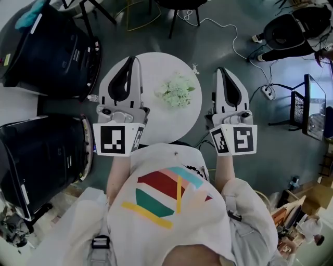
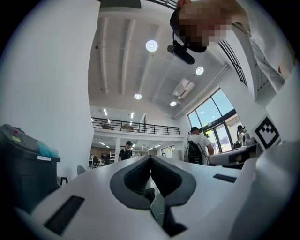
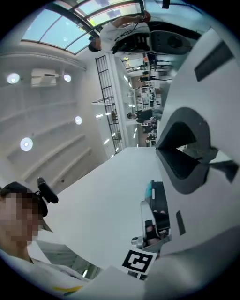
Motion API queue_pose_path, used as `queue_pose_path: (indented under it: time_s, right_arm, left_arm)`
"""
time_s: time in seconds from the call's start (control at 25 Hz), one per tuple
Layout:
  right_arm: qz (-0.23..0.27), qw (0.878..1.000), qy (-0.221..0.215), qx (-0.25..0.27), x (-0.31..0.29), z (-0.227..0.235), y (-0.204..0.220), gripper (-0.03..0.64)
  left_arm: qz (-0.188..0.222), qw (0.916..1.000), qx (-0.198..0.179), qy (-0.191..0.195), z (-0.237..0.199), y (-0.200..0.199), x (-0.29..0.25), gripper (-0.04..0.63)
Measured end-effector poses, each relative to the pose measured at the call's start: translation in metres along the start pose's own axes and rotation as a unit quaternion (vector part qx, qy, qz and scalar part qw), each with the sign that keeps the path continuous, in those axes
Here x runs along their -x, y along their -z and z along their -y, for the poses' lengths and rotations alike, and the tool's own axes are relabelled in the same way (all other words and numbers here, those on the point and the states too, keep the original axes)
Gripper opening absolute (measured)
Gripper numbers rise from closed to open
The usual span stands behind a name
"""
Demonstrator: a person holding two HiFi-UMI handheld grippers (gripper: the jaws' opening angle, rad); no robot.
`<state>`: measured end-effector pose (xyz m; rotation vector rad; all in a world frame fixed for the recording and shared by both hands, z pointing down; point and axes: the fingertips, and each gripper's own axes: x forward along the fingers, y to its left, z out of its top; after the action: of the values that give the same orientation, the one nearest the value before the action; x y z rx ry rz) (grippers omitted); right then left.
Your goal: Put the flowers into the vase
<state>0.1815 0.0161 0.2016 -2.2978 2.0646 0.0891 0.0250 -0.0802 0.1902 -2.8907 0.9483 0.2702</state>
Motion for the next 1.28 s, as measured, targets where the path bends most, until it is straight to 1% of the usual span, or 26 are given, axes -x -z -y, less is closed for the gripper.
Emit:
queue_pose_path:
  time_s: [0.12, 0.16, 0.24, 0.32, 0.4, 0.56, 0.72, 0.88, 1.0, 1.28]
  right_arm:
    - [0.049, 0.998, -0.011, 0.024, -0.011, -0.03, -0.041, 0.011]
    - [0.061, 0.998, -0.014, 0.026, -0.014, -0.039, -0.048, 0.011]
    - [0.073, 0.997, -0.027, 0.012, -0.019, -0.057, -0.055, 0.011]
    - [0.072, 0.996, -0.048, -0.009, -0.025, -0.073, -0.053, 0.011]
    - [0.067, 0.995, -0.068, -0.019, -0.027, -0.084, -0.051, 0.011]
    - [0.061, 0.994, -0.091, -0.001, -0.028, -0.098, -0.052, 0.011]
    - [0.06, 0.993, -0.101, -0.01, -0.029, -0.103, -0.052, 0.011]
    - [0.063, 0.992, -0.108, -0.006, -0.029, -0.107, -0.054, 0.011]
    - [0.067, 0.991, -0.113, -0.003, -0.029, -0.108, -0.056, 0.011]
    - [0.064, 0.991, -0.115, -0.001, -0.028, -0.11, -0.051, 0.011]
  left_arm:
    - [0.014, 0.9999, 0.002, -0.009, -0.004, -0.016, 0.006, 0.006]
    - [0.018, 0.9998, 0.002, -0.012, -0.005, -0.021, 0.008, 0.006]
    - [0.025, 0.9995, 0.003, -0.019, -0.009, -0.028, 0.011, 0.006]
    - [0.031, 0.9992, 0.002, -0.026, -0.012, -0.033, 0.015, 0.006]
    - [0.035, 0.9989, 0.001, -0.03, -0.014, -0.037, 0.019, 0.006]
    - [0.039, 0.9984, 0.001, -0.041, -0.019, -0.04, 0.025, 0.006]
    - [0.039, 0.9981, -0.002, -0.048, -0.022, -0.041, 0.03, 0.006]
    - [0.04, 0.9977, -0.009, -0.055, -0.025, -0.043, 0.034, 0.006]
    - [0.039, 0.9975, -0.007, -0.059, -0.028, -0.041, 0.034, 0.006]
    - [0.037, 0.9976, -0.007, -0.058, -0.028, -0.04, 0.034, 0.006]
